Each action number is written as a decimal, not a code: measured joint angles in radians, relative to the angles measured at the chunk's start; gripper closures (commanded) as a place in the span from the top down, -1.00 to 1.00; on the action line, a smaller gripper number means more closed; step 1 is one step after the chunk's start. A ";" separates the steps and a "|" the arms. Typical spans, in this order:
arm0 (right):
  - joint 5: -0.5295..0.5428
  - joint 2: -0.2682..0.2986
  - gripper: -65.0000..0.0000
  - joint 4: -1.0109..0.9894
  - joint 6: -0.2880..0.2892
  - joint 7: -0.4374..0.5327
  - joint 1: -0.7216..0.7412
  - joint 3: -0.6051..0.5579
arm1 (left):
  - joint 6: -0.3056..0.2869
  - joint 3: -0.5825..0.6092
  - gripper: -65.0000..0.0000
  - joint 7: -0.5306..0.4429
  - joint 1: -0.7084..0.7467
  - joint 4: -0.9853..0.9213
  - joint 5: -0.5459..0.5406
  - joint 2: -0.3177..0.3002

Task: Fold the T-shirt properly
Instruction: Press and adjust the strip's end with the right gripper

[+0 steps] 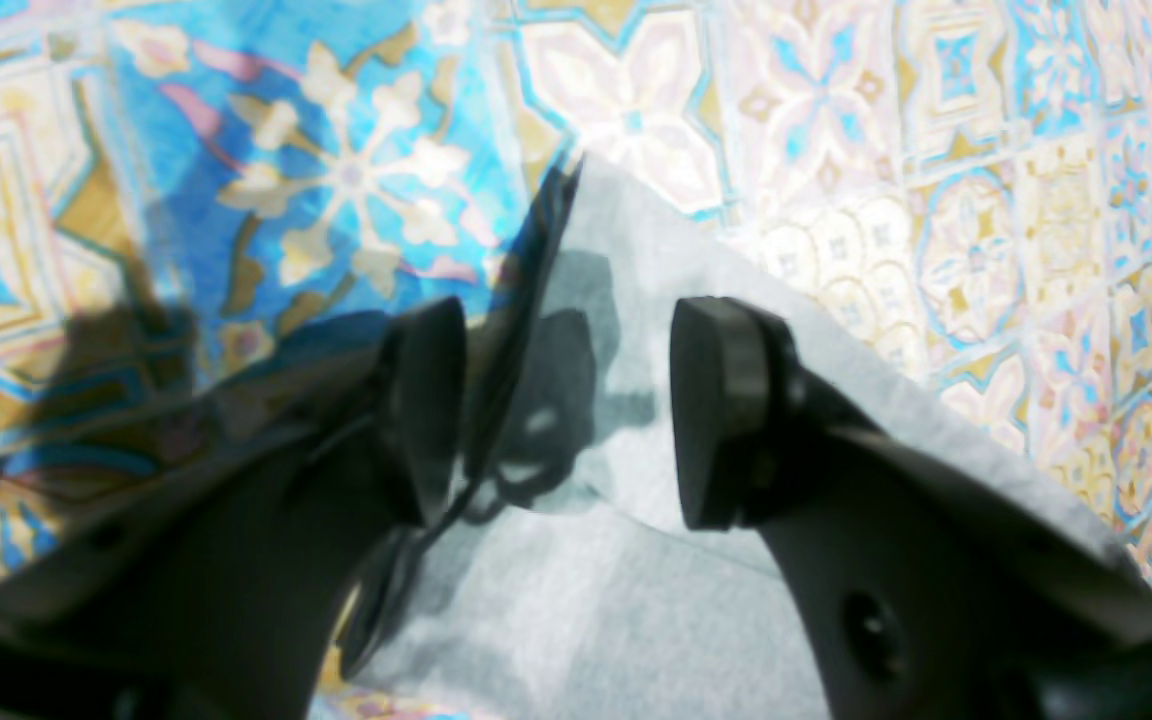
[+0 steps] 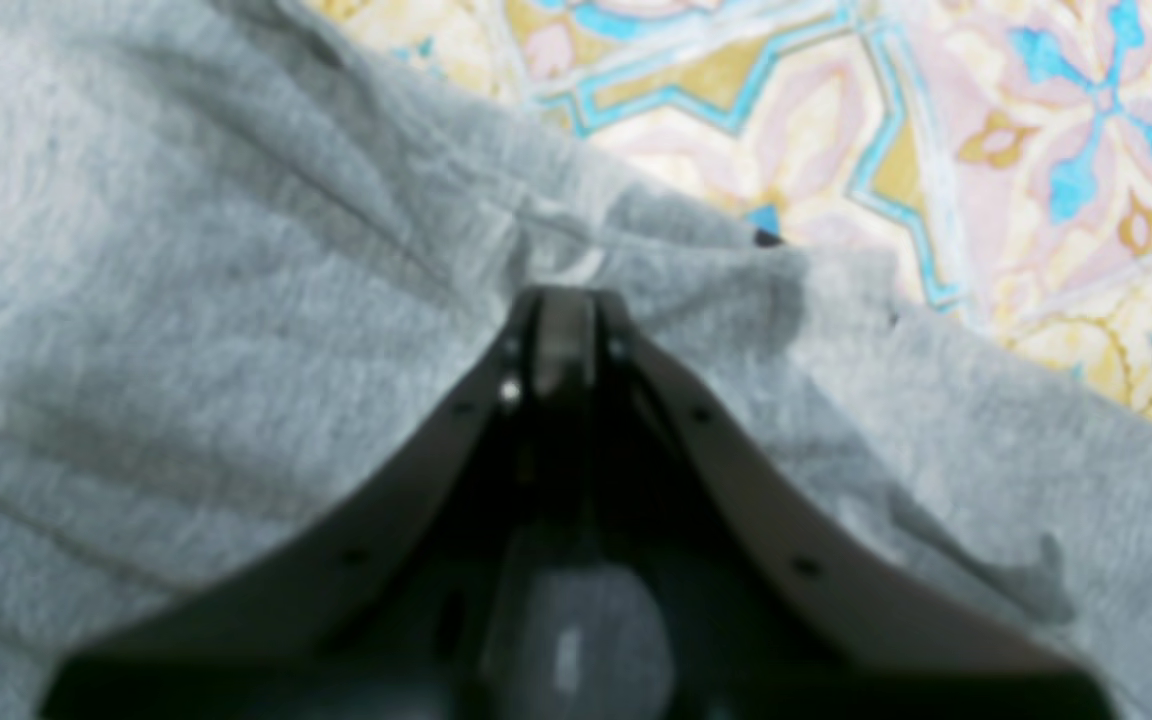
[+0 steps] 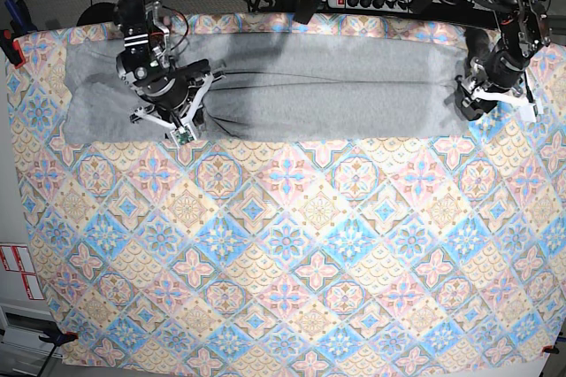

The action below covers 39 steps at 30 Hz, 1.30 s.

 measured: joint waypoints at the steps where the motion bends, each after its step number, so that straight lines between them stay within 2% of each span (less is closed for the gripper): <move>1: 0.000 0.000 -0.96 0.011 0.000 -0.007 -0.001 0.000 | 0.000 0.000 0.05 0.000 0.000 0.000 0.000 -0.002; 4: -0.013 0.000 -0.97 0.060 0.000 -0.047 -0.009 0.000 | 0.000 0.000 0.04 0.004 0.000 0.000 -0.001 -0.010; 9: -0.015 0.003 -0.97 0.126 0.008 -0.047 -0.024 0.002 | 0.000 -0.002 0.05 0.003 0.005 0.000 0.000 -0.099; 12: -0.015 0.000 -0.97 0.127 0.008 -0.045 -0.021 0.002 | -0.002 0.024 0.05 -0.003 -0.002 -0.041 0.054 -0.128; 14: -0.015 0.002 -0.97 0.127 0.008 -0.046 -0.024 0.002 | -0.001 0.060 0.05 0.007 -0.023 -0.095 0.105 -0.131; 17: -0.014 0.000 -0.97 0.127 0.008 -0.046 -0.024 0.002 | 0.000 0.175 0.05 0.015 -0.060 -0.146 0.179 -0.145; 27: -0.015 0.000 -0.97 0.127 0.008 -0.046 -0.023 0.002 | 0.000 0.309 0.06 -0.004 -0.090 -0.145 0.217 -0.147; 39: -0.015 0.000 -0.97 0.126 0.008 -0.048 -0.020 0.002 | -0.007 0.315 0.03 -0.024 -0.095 -0.167 0.201 -0.146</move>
